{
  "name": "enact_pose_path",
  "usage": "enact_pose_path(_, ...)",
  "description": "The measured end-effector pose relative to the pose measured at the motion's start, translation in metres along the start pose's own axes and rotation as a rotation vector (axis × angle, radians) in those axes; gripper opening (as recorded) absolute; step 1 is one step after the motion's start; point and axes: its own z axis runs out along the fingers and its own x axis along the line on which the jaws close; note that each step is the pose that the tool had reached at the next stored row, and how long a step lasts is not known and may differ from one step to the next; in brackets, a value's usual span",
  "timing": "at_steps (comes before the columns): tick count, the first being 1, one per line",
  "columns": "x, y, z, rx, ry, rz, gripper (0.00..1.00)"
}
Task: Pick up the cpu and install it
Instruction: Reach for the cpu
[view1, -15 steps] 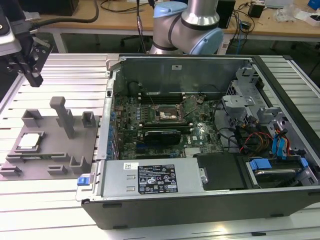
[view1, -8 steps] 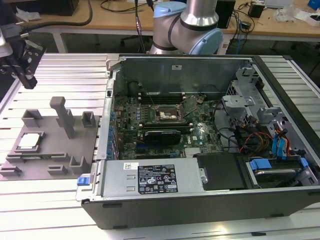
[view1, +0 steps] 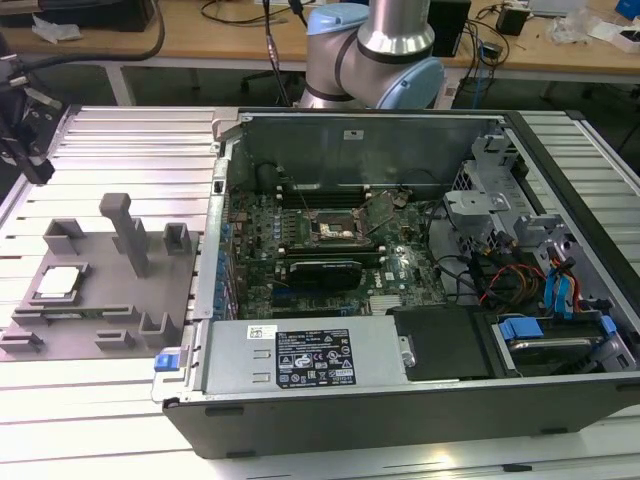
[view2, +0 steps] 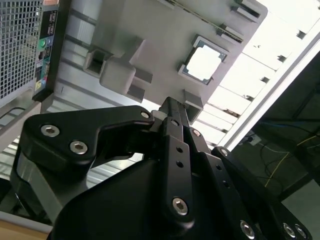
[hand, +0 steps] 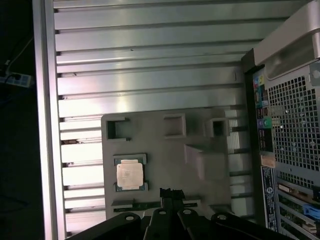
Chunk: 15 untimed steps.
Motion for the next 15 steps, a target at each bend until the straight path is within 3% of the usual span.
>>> enact_pose_path(4, 0.0078, -0.0008, 0.0042, -0.0001, -0.0001, 0.000, 0.11)
enact_pose_path(15, 0.0158, -0.0026, 0.0325, 0.0001, 0.0000, 0.000, 0.11)
